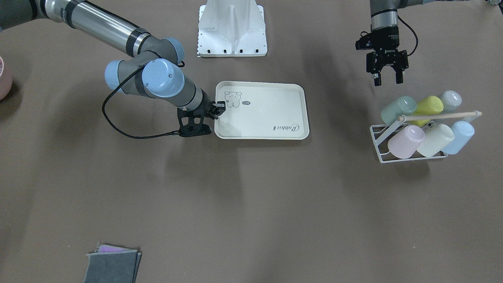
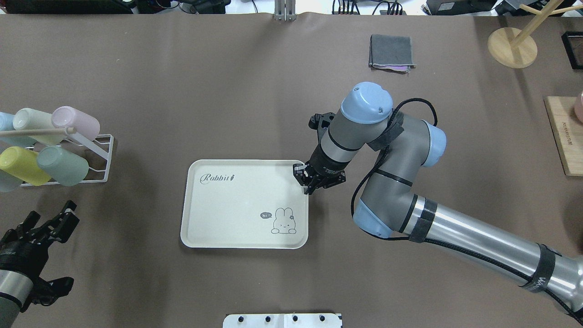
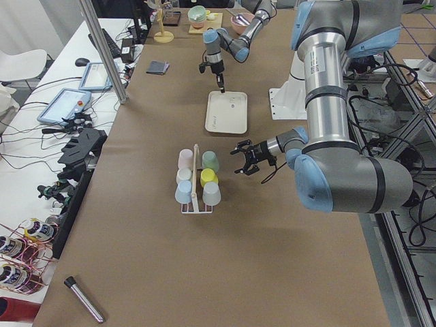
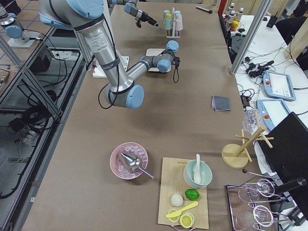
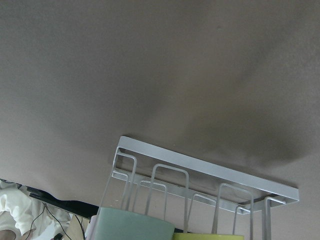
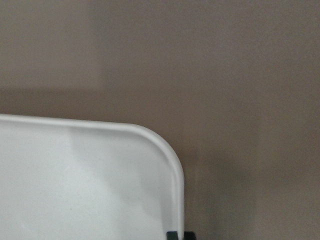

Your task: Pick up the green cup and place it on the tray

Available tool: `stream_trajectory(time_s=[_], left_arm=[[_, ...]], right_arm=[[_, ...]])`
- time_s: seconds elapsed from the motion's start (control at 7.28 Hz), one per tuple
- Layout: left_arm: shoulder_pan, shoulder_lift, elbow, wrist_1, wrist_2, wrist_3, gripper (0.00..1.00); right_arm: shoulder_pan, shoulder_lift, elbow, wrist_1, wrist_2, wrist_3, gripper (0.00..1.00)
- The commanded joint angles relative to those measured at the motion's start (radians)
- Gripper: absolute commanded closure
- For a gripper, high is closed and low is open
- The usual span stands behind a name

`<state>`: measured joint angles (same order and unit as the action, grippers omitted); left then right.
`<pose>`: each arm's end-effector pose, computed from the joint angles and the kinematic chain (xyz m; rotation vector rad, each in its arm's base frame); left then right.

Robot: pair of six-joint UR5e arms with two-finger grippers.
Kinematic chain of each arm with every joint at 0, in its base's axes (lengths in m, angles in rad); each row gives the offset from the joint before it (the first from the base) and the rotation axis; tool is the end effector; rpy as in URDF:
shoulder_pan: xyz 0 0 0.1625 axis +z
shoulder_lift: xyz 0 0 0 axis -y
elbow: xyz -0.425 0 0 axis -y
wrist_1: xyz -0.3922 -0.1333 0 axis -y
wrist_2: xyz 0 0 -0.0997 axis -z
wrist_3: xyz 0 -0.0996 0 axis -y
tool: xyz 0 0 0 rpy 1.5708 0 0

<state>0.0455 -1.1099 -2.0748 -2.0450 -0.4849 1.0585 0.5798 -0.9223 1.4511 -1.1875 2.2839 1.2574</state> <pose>0.3222 -0.2070 0.5173 0.9148 -1.1036 2.0362 -0.5616 -0.4492 0.2706 -0.2195 -1.0675 -0.0854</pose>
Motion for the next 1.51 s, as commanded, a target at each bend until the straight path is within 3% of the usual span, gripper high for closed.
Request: stream_trajectory(time_s=[0.0, 0.14, 0.55, 1.24, 1.37], left_arm=[[0.005, -0.008, -0.002, -0.032, 0.084, 0.155, 0.03], [0.004, -0.013, 0.002, -0.046, 0.107, 0.161, 0.03], [-0.002, -0.018, 0.042, -0.046, 0.123, 0.141, 0.02], [-0.047, -0.022, 0.073, -0.073, 0.085, 0.135, 0.02], [-0.056, -0.028, 0.082, -0.073, 0.050, 0.118, 0.02]], right_arm=[[-0.001, -0.006, 0.000, 0.000, -0.003, -0.004, 0.24], [0.003, -0.009, 0.002, 0.002, -0.004, -0.004, 0.00], [0.081, -0.053, 0.050, 0.000, 0.011, -0.006, 0.00], [0.219, -0.323, 0.305, 0.000, 0.077, -0.116, 0.00], [0.254, -0.383, 0.314, -0.003, 0.142, -0.200, 0.00]])
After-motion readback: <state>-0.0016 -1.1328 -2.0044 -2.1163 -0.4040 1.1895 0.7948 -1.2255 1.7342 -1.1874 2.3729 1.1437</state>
